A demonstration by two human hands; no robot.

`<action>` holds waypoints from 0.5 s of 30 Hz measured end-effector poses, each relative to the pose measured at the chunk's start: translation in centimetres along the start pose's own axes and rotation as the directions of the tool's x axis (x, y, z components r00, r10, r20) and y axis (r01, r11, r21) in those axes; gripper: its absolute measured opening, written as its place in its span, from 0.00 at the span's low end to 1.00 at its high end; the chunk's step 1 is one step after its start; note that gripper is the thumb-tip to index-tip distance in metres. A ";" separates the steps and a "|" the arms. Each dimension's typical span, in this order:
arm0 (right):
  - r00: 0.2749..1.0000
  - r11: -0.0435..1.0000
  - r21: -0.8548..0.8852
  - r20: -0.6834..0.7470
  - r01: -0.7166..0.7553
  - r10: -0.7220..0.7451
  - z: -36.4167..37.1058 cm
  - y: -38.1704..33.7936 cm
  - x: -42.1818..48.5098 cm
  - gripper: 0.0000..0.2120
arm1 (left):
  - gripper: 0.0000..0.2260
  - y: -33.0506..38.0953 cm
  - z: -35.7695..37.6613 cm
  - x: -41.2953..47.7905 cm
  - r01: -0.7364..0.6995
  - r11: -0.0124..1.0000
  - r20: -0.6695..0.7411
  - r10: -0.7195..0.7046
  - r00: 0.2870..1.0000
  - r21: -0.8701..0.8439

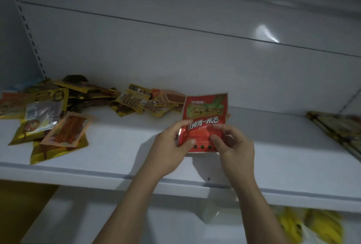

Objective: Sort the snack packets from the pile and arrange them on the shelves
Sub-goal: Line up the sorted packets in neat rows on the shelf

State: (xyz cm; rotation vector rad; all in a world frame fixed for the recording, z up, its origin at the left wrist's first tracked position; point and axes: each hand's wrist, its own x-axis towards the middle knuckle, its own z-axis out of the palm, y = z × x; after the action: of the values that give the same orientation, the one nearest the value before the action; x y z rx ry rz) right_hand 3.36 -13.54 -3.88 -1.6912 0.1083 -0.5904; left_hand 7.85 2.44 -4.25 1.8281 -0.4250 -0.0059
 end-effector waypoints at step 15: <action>0.938 0.999 -0.048 -0.347 0.001 -0.018 -25.8 -1.7 -7.2 0.26 | 0.23 12.8 24.4 -6.4 -0.131 0.957 0.094 0.160 0.983 -0.257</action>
State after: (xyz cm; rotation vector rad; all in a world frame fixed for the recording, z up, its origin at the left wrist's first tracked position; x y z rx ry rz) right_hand -14.63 -33.45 -2.28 -1.6183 0.3703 -0.8969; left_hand -7.15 -21.31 -1.02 1.5490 -0.6115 -0.0606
